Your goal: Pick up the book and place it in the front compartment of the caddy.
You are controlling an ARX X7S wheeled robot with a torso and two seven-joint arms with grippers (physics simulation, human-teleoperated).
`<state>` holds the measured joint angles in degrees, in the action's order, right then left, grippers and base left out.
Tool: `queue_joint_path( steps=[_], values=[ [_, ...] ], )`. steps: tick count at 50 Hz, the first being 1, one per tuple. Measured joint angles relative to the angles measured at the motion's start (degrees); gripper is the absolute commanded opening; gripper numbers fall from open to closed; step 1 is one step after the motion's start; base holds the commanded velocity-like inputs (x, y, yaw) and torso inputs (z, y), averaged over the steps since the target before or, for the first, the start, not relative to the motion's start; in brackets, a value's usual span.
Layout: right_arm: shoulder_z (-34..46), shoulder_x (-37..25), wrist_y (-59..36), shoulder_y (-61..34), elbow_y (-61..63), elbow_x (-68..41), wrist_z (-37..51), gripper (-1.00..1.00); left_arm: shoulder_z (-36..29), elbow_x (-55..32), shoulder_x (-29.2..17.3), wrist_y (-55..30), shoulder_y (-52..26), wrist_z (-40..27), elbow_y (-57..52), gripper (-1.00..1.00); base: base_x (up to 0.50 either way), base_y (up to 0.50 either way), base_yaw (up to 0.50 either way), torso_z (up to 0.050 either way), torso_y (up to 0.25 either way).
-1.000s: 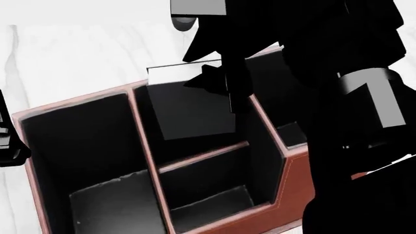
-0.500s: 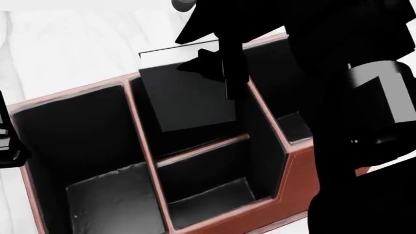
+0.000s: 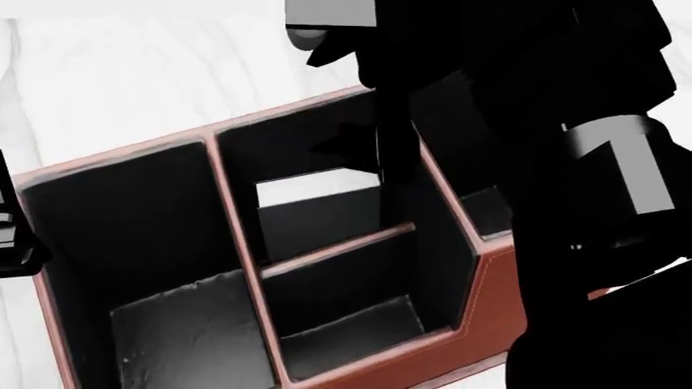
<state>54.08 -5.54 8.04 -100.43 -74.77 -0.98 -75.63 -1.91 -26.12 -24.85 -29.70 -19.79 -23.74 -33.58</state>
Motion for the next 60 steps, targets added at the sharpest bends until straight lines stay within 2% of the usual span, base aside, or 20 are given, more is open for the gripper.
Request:
queue_joint_path(
  steps=[17, 36, 60],
  values=[
    [0.95, -0.03, -0.12, -0.02, -0.22, 0.22, 0.95, 1.0, -0.03, -0.28, -0.04, 0.26, 0.24, -0.19, 0.03, 1.0, 0.0, 0.0, 0.0, 0.0, 0.0],
    [0.81, -1.11, 0.89, -4.78, -0.23, 0.37, 3.2, 1.0, 0.12, -0.74, -0.33, 0.22, 0.18, -0.42, -0.11, 1.0, 0.0, 0.0, 0.0, 0.0, 0.0],
    [-1.8, -5.46, 1.37, -15.76, 2.32, 0.04, 14.14, 1.0, -0.27, -0.98, -0.5, 0.21, -0.09, -0.67, -0.2, 1.0, 0.0, 0.0, 0.0, 0.0, 0.0]
  ],
)
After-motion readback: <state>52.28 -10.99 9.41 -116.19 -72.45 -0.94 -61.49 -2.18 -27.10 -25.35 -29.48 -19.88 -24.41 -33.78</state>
